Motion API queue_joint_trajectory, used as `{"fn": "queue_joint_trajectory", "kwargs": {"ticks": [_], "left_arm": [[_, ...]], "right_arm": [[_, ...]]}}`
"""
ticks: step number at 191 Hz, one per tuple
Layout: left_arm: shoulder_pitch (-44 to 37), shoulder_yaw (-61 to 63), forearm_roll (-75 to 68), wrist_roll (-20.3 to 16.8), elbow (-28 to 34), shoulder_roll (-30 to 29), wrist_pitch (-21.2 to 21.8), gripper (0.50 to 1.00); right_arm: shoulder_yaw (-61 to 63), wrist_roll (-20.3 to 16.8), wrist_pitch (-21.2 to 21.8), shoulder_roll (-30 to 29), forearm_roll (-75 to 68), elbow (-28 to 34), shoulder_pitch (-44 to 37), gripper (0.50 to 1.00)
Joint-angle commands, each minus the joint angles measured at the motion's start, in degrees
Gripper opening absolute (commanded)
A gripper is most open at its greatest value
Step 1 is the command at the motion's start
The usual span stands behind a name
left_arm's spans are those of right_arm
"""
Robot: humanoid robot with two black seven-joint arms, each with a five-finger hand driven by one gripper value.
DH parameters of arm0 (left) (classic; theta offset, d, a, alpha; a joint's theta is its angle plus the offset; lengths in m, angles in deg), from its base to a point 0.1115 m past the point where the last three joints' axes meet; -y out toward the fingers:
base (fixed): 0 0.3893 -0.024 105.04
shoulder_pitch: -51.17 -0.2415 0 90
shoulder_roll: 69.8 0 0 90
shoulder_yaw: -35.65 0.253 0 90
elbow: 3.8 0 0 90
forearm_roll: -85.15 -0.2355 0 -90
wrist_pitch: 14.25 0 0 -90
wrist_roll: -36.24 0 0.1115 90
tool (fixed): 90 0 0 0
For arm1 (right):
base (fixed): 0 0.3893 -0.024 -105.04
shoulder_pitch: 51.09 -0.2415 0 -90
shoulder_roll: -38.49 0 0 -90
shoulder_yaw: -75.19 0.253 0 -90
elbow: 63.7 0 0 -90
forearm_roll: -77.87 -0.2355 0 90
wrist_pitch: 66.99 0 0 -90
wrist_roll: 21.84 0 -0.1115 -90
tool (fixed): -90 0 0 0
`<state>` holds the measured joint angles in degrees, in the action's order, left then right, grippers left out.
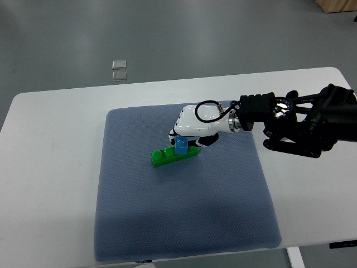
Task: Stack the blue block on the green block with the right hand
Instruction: 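Press and adjust the blue block upright on the green block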
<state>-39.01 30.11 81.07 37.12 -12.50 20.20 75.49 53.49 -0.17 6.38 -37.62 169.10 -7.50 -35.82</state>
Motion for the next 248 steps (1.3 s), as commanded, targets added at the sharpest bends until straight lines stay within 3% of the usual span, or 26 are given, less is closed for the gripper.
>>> {"fn": "queue_joint_trajectory", "kwargs": {"ticks": [1, 174, 210, 248], "left_arm": [[0.0, 0.0, -0.05, 0.0, 0.0, 0.0, 0.0, 1.0], [0.0, 0.0, 0.04, 0.0, 0.0, 0.0, 0.0, 1.0], [0.0, 0.0, -0.05, 0.0, 0.0, 0.0, 0.0, 1.0], [0.0, 0.0, -0.05, 0.0, 0.0, 0.0, 0.0, 1.0]], "right_arm": [[0.08, -0.05, -0.42, -0.36, 0.0, -0.38, 0.2, 0.5], [0.34, -0.14, -0.42, 0.26, 5.19, -2.23, -0.16, 0.5], [0.78, -0.23, -0.33, 0.52, 4.93, -1.7, -0.16, 0.639], [0.87, -0.4, -0.24, 0.61, 4.84, -1.17, -0.24, 0.705]]}}
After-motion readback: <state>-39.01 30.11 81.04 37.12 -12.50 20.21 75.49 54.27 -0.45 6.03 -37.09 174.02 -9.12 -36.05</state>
